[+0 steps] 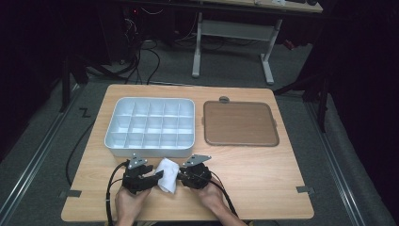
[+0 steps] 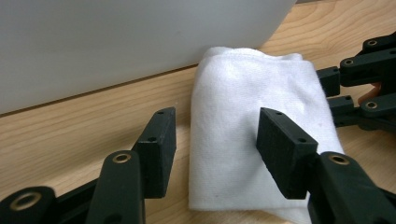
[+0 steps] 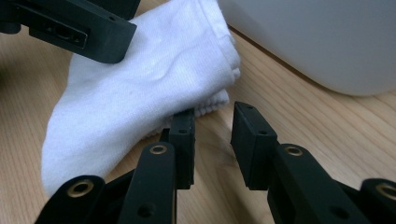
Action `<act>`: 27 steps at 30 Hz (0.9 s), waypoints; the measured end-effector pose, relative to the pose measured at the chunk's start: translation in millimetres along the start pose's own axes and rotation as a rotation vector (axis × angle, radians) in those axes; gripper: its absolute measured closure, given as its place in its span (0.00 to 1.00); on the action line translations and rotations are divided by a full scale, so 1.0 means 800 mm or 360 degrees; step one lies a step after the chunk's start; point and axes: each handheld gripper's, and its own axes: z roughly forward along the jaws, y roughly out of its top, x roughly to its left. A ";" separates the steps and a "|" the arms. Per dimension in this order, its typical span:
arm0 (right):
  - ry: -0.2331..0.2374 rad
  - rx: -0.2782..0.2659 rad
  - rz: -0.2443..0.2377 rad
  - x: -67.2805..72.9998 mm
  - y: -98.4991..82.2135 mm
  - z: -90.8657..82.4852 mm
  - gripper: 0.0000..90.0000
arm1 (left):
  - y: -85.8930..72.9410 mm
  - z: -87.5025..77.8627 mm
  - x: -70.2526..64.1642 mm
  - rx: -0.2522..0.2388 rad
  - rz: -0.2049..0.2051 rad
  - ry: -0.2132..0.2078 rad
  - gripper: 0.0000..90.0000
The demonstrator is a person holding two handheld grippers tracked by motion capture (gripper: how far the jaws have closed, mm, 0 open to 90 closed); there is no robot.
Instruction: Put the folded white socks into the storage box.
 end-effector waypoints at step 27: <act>-0.0416 -0.0115 0.0331 -0.116 -0.101 -0.144 0.65 | -0.002 0.029 -0.002 0.0031 -0.0104 0.0003 0.41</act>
